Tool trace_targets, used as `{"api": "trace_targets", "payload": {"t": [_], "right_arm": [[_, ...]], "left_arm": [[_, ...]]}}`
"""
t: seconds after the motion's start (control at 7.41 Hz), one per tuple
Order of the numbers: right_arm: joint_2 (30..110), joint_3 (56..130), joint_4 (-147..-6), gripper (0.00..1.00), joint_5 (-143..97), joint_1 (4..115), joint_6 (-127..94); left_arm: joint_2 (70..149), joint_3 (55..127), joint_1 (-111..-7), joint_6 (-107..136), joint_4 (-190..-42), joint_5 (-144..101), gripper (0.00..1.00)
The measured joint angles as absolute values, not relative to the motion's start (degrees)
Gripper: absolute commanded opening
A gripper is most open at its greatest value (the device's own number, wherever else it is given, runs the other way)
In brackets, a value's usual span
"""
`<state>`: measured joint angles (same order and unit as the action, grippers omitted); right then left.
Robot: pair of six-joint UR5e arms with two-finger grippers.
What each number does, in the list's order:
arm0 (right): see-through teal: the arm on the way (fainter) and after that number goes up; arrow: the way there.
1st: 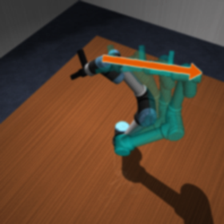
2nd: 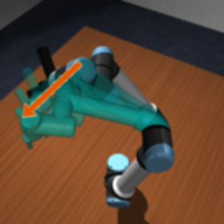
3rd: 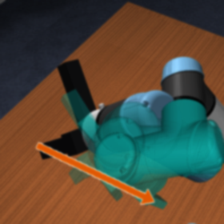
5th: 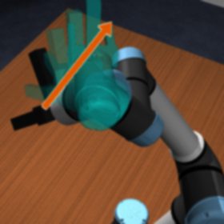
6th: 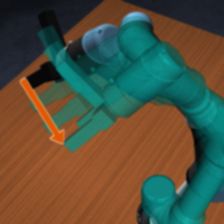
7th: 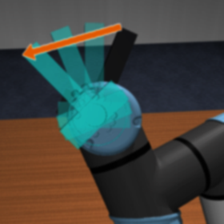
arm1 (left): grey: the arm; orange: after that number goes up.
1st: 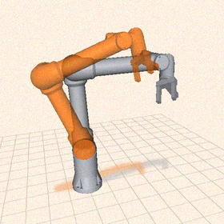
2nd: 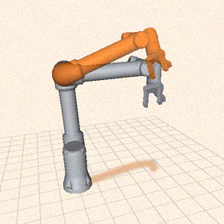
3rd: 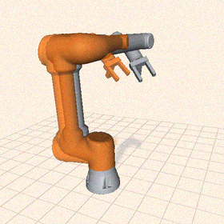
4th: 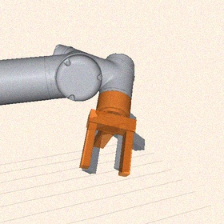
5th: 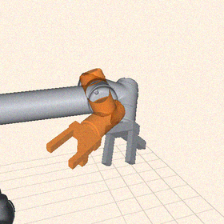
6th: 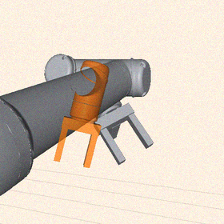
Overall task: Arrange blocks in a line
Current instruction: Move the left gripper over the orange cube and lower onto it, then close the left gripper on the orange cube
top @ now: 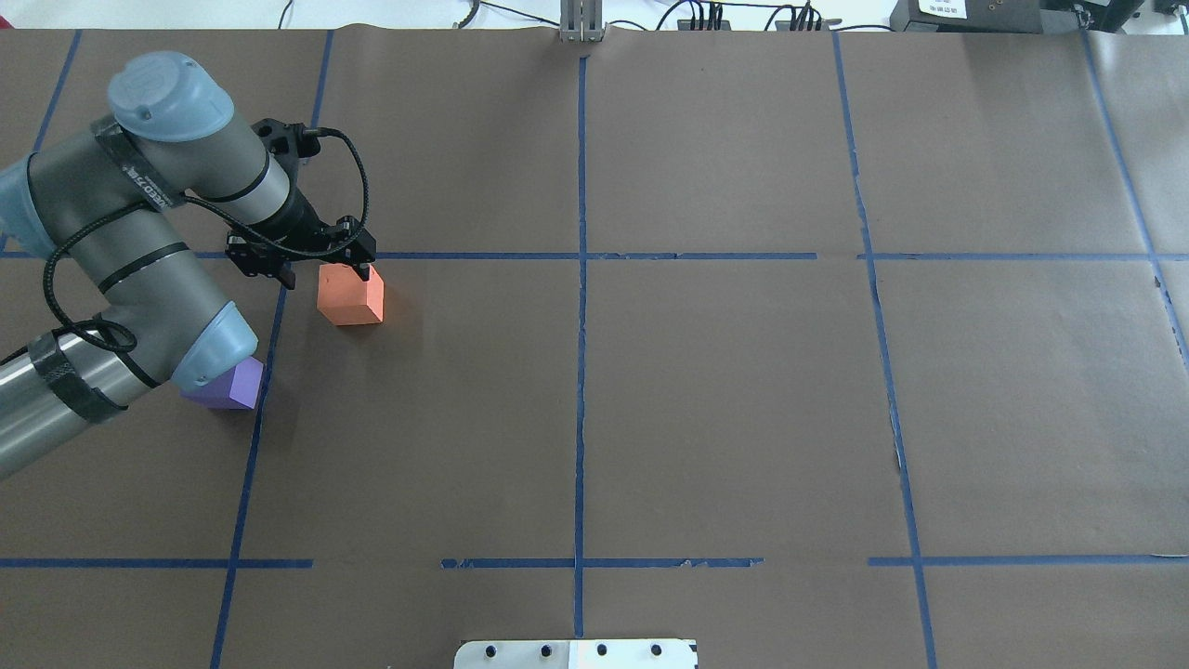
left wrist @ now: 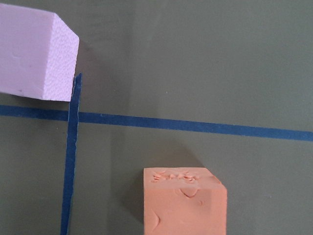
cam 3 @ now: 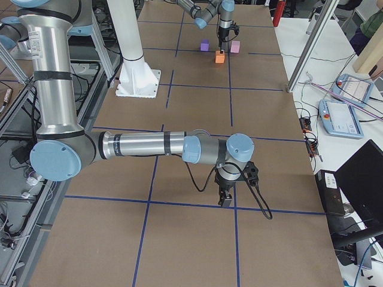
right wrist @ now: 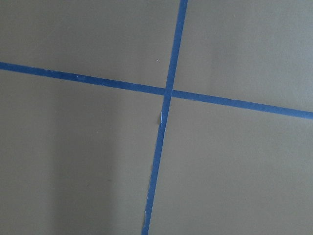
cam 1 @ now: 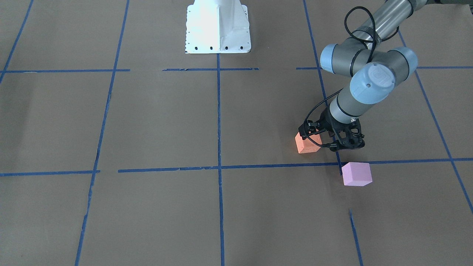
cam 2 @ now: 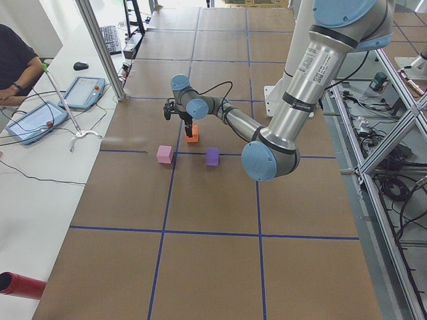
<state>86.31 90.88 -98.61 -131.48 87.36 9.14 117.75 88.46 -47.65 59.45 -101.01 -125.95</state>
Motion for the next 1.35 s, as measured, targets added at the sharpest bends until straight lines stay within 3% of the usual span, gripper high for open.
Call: {"api": "trace_targets", "payload": {"t": [0.81,1.35], "right_arm": [[86.31,90.88,-98.61,1.0,-131.48,87.36,9.14],[86.31,90.88,-98.61,1.0,-131.48,87.36,9.14]], "left_arm": [[119.28,85.12,-46.03,61.56,-101.73,-125.86,1.0],[119.38,83.51,-45.12,61.6,-103.8,-125.84,0.91]]}}
